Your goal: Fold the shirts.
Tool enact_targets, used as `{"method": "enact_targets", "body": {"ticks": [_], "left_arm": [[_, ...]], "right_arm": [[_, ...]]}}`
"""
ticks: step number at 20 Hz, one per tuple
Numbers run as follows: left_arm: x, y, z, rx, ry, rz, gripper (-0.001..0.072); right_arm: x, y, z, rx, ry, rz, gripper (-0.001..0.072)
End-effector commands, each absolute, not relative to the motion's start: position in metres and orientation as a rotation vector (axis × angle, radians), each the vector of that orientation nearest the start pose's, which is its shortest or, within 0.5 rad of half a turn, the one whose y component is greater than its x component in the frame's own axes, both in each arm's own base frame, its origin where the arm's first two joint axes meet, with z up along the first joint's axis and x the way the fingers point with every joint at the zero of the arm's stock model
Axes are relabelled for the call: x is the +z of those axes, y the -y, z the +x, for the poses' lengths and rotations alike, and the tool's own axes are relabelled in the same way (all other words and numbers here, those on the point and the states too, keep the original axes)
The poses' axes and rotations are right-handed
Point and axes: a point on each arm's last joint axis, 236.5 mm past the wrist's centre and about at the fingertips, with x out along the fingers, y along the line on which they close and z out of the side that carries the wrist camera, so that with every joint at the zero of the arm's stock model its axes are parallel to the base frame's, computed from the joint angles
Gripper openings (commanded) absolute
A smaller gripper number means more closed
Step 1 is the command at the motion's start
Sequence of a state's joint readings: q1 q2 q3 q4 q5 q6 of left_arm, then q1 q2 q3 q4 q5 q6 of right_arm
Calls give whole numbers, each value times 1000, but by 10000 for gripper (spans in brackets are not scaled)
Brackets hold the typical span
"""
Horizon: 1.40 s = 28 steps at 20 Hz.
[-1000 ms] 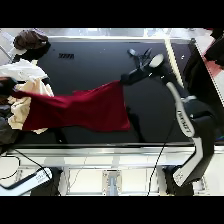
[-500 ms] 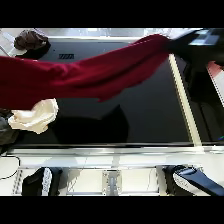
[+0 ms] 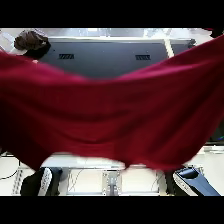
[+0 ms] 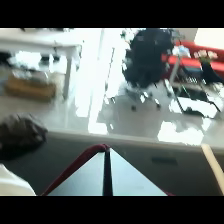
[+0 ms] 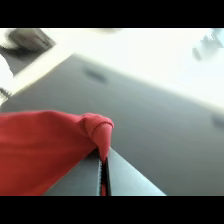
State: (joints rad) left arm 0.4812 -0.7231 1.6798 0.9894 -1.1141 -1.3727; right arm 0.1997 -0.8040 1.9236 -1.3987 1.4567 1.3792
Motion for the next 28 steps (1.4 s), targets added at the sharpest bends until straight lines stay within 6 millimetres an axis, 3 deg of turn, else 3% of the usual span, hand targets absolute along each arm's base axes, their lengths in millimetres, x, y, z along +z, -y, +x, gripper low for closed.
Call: {"method": "enact_targets", "body": {"ticks": [1,4,7,9,10,11,12,13,14,16,17,19,20,21,22,24,26,28], "left_arm": [[348,-4,367,-245,-479,-220,6],[222,16,453,-340,-774,-210,6],[97,38,529,-318,-910,-111,7],[48,51,580,-271,-841,-45,8],[39,59,599,-257,-781,-44,22],[41,64,616,-240,-708,-40,136],[58,67,632,-218,-610,-34,437],[84,63,643,-192,-509,-33,603],[121,58,647,-171,-413,-32,607],[198,30,632,-129,-284,-33,606],[237,13,612,-110,-253,-41,582],[301,-33,560,-46,-220,-94,335],[323,-55,533,-4,-210,-137,345],[337,-77,503,45,-211,-185,344],[338,-94,474,89,-231,-209,345],[302,-118,418,184,-330,-314,345],[228,-125,364,289,-479,-507,370],[148,-118,321,398,-599,-734,374]], "right_arm": [[343,-55,312,209,-540,-241,12],[238,-44,398,144,-692,-226,12],[141,-10,472,44,-802,-88,12],[85,-3,512,37,-831,4,13],[61,-6,528,42,-834,51,64],[42,-8,543,42,-823,99,277],[35,-13,556,39,-800,159,446],[39,-16,567,41,-774,197,467],[53,-15,572,43,-746,186,466],[99,3,570,19,-718,85,463],[128,25,560,-21,-724,21,463],[185,78,525,-138,-722,-48,463],[208,106,502,-193,-712,-44,463],[219,128,477,-239,-726,-26,464],[217,150,448,-279,-778,-16,464],[184,174,394,-282,-924,47,465],[139,170,362,-203,-1009,223,464],[100,161,350,-129,-1028,451,464]]}}
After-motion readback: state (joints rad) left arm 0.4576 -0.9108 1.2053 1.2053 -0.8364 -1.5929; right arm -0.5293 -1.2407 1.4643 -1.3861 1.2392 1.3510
